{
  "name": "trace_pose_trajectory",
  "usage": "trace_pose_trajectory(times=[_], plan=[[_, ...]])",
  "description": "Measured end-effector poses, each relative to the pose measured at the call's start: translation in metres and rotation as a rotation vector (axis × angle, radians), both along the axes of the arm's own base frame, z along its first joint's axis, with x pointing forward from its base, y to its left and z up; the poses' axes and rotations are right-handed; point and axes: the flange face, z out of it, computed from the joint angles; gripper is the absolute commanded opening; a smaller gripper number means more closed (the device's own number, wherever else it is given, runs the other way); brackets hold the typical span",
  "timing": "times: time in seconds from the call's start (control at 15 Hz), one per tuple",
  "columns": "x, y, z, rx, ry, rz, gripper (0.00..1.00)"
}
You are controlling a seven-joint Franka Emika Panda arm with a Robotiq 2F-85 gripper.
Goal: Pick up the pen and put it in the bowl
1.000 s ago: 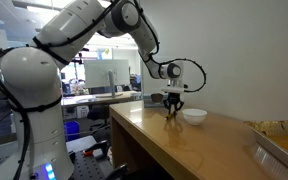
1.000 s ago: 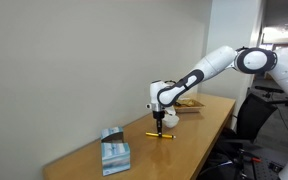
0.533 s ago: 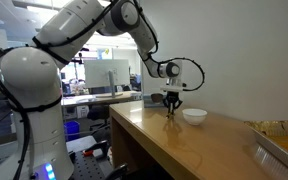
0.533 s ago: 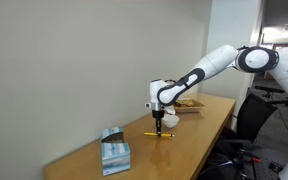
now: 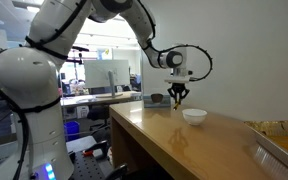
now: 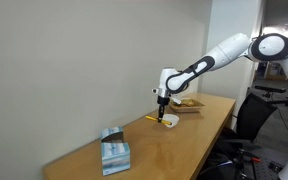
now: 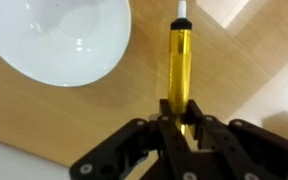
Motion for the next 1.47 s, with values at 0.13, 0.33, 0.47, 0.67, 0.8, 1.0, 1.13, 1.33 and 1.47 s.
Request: trace_pose_trajectory(times=[0.13, 0.33, 0.47, 0.67, 0.8, 1.0, 1.13, 1.33, 1.47], plan=[[-0.007, -0.022, 0.009, 0.029, -0.046, -0.018, 0.06], [-0.013, -0.051, 0.021, 0.066, -0.118, -0.041, 0.06], [-0.015, -0.066, 0.026, 0.084, -0.153, -0.048, 0.06], [-0.017, -0.082, 0.028, 0.101, -0.173, -0.045, 0.06], [-0.02, -0.091, 0.024, 0.092, -0.184, -0.025, 0.06], [-0.021, -0.107, 0.015, 0.077, -0.222, -0.01, 0.06], [-0.019, -0.115, 0.011, 0.079, -0.266, -0.001, 0.06], [-0.016, -0.115, 0.006, 0.116, -0.307, 0.018, 0.06], [-0.016, -0.114, -0.001, 0.148, -0.31, 0.024, 0.39]])
